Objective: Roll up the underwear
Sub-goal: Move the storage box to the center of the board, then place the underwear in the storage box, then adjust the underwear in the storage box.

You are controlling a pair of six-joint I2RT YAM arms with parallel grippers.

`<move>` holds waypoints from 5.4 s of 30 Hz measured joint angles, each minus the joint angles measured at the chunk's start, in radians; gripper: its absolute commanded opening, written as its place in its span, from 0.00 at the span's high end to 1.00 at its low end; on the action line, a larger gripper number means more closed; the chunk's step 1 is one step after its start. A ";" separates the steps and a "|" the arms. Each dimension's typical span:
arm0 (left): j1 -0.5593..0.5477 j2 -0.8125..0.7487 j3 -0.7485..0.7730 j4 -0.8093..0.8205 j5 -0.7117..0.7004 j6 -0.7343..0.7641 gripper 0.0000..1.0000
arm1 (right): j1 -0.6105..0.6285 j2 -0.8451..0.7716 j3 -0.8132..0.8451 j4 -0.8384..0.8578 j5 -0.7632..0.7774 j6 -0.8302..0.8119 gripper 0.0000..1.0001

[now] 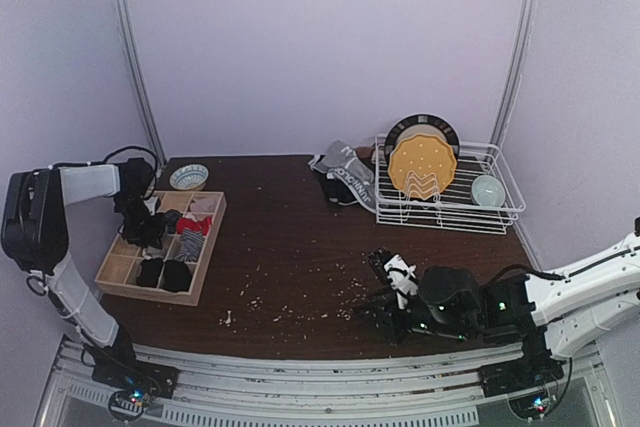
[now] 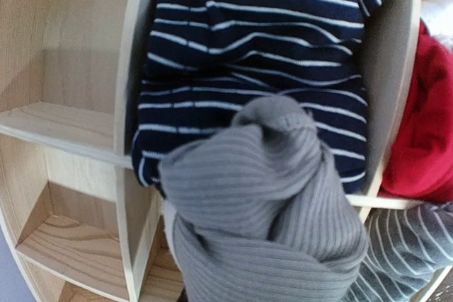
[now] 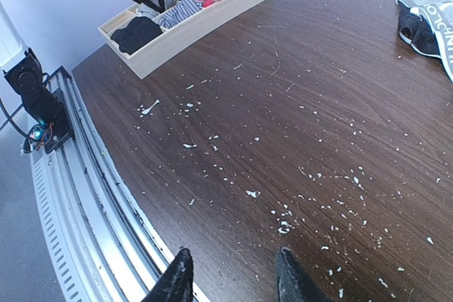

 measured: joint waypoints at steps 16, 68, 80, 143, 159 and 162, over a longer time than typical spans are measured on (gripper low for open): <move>0.005 0.083 0.005 0.029 0.019 -0.001 1.00 | -0.022 -0.010 -0.014 0.018 -0.011 -0.007 0.63; -0.404 0.033 -0.107 0.289 0.007 -0.435 1.00 | -0.045 -0.069 -0.030 0.000 -0.042 -0.008 0.62; -0.418 0.073 -0.088 0.286 0.008 -0.414 1.00 | -0.046 -0.037 -0.015 -0.021 -0.042 -0.006 0.62; -0.415 0.004 -0.048 0.188 -0.047 -0.362 1.00 | -0.050 0.027 0.020 -0.035 -0.042 0.003 0.62; -0.411 0.021 -0.073 0.237 -0.042 -0.357 0.79 | -0.052 0.031 0.042 -0.079 -0.035 0.011 0.62; -0.407 -0.040 -0.085 0.219 -0.039 -0.344 0.67 | -0.054 0.014 0.056 -0.098 -0.027 -0.004 0.62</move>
